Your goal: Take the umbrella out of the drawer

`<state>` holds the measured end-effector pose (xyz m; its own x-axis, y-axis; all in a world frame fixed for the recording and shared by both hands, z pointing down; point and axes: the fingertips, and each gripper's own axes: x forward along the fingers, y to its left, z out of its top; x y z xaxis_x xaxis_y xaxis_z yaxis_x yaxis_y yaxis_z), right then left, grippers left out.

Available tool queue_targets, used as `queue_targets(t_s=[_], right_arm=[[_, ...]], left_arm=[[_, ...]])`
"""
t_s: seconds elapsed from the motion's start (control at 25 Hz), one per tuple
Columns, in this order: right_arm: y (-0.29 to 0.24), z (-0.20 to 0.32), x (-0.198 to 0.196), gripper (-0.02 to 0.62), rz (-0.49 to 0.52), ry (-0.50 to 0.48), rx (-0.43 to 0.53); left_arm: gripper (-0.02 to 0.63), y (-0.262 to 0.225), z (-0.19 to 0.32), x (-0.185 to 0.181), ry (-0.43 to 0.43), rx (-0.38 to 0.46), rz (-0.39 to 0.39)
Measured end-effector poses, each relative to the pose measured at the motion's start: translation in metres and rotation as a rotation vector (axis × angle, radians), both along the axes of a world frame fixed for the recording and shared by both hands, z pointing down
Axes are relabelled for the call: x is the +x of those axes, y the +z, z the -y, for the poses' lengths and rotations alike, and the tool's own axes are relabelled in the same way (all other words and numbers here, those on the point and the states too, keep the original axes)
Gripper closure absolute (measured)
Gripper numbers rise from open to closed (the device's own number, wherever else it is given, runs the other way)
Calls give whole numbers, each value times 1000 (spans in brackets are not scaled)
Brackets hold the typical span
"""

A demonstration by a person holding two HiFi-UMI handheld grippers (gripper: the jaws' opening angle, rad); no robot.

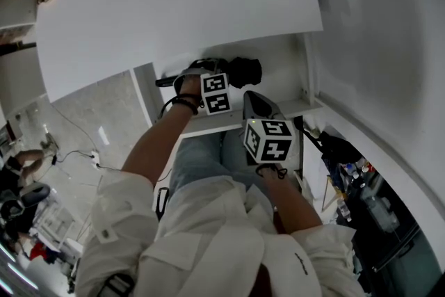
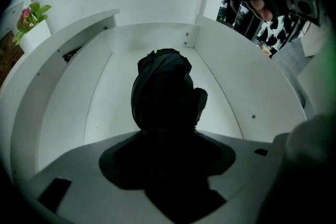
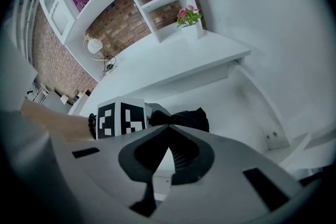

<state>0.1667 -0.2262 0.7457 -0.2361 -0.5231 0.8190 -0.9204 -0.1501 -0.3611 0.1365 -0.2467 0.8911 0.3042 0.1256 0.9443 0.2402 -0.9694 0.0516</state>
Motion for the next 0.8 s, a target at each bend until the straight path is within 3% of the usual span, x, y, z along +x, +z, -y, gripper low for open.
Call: queue_targets(t_s=[0.48,0.8], right_arm=[[-13,-6,13,578,-12,11,18],[-25,-9,36,578,-66,42,34]], left_arm=[[341,-16,-3,-1,-65,-11,-37],[341,-54,-1,3,-130,9,-114]])
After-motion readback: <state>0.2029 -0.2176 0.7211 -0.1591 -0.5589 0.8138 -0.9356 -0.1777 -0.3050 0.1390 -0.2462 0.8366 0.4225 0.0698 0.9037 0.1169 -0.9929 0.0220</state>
